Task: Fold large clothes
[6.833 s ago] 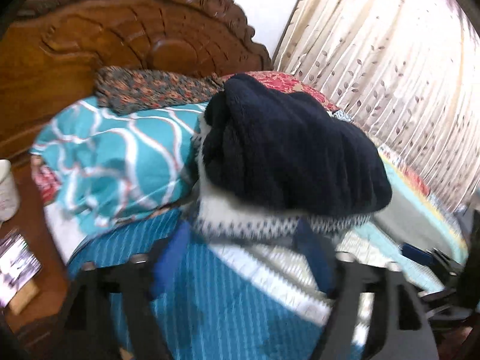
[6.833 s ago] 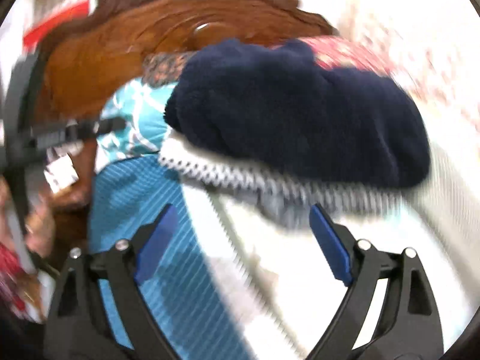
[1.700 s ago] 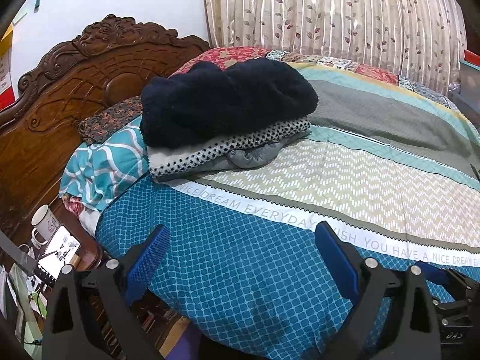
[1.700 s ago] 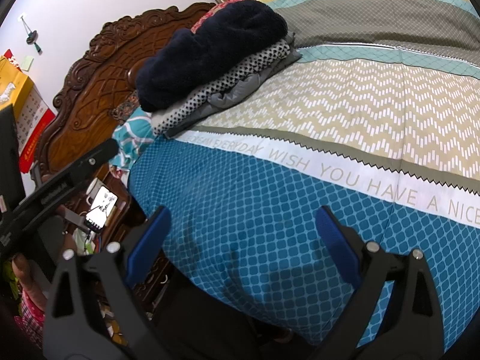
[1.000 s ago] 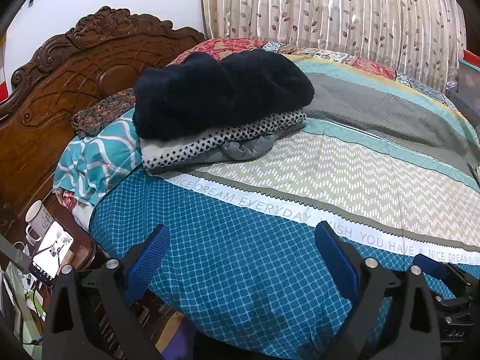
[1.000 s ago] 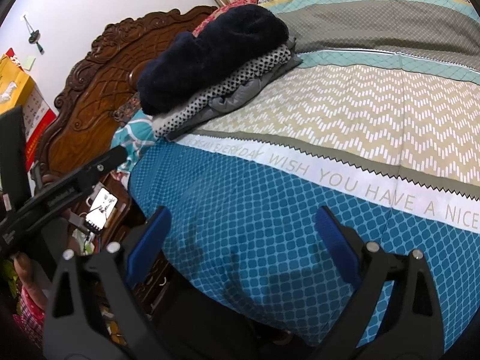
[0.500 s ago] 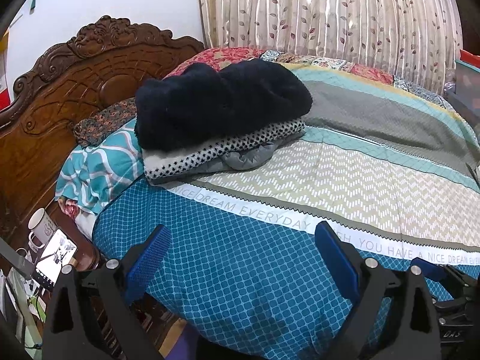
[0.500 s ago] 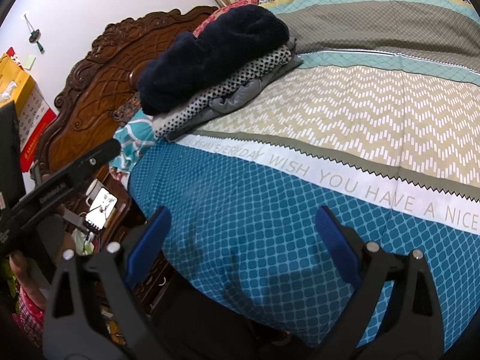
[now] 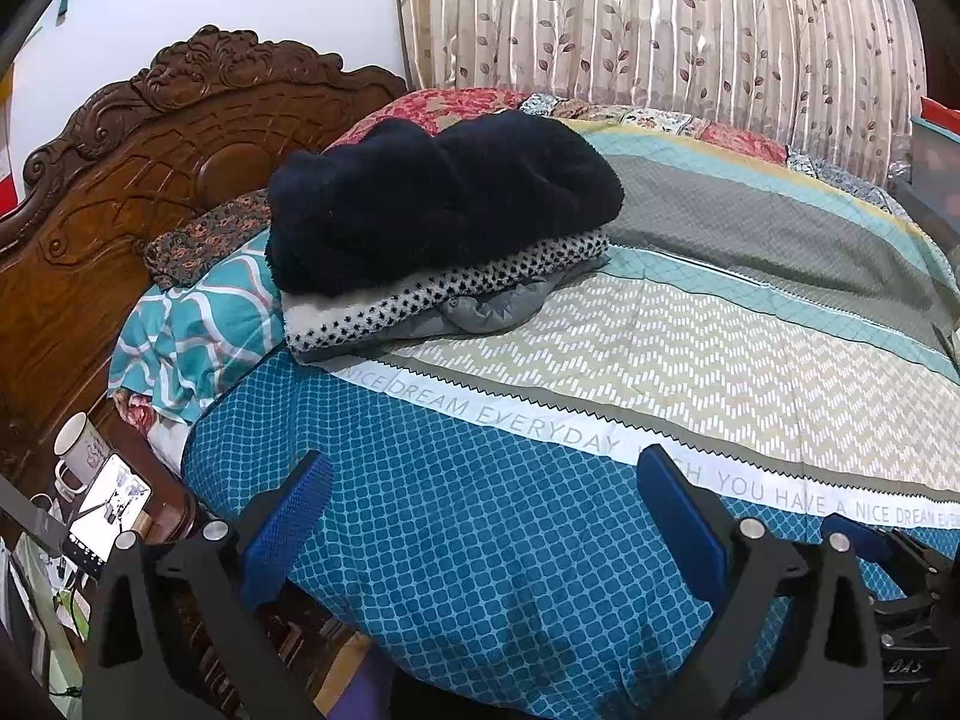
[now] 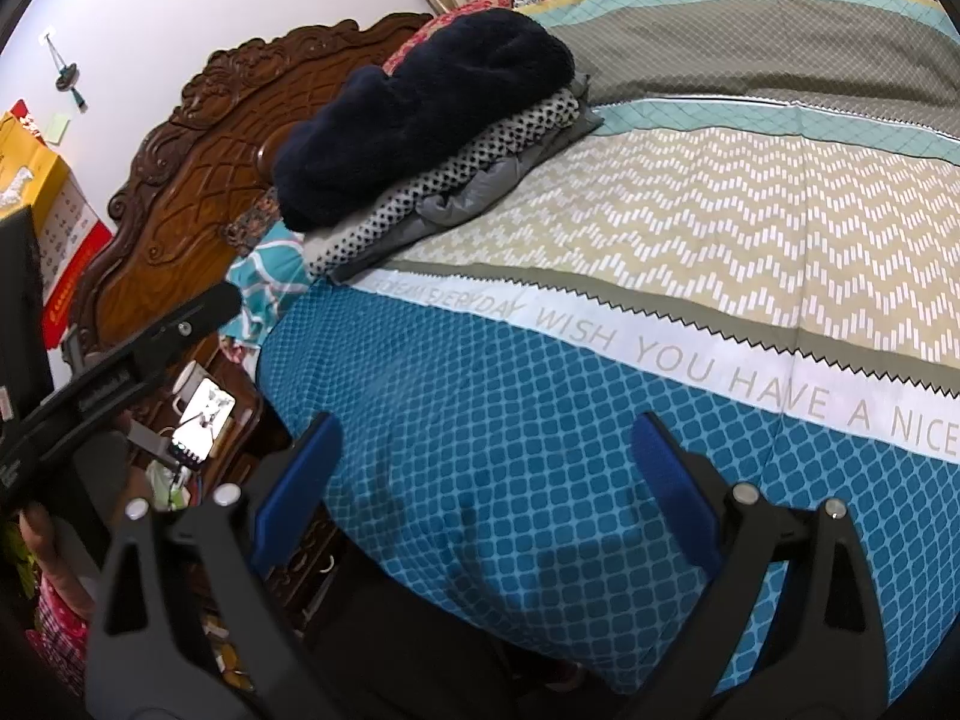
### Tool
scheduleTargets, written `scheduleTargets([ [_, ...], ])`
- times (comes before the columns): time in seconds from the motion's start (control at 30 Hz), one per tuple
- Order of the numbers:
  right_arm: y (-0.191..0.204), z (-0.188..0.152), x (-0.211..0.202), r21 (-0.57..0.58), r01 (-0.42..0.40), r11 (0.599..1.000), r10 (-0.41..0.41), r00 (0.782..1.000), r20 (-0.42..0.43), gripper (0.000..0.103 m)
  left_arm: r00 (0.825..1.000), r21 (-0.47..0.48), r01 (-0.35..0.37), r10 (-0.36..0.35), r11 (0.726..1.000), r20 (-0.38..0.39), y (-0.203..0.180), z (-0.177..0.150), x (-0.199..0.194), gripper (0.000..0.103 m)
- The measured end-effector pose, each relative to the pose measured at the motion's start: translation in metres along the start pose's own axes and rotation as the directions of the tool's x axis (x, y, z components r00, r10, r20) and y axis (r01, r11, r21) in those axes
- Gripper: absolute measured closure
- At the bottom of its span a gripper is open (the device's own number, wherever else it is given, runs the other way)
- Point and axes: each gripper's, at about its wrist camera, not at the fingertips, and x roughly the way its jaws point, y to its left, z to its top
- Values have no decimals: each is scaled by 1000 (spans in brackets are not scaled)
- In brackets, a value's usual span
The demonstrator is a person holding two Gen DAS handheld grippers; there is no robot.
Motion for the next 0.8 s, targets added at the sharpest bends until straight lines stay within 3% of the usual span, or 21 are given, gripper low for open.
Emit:
scheduleTargets([
  [0.3, 2, -4, 1, 9, 2, 1000, -2, 1000, -5, 10, 999, 16, -31, 31, 999, -19, -4, -3, 6, 10],
  [0.8, 0, -4, 2, 15, 1, 1000, -1, 1000, -8, 10, 990, -18, -13, 10, 1000, -141, 3, -12, 30, 10],
])
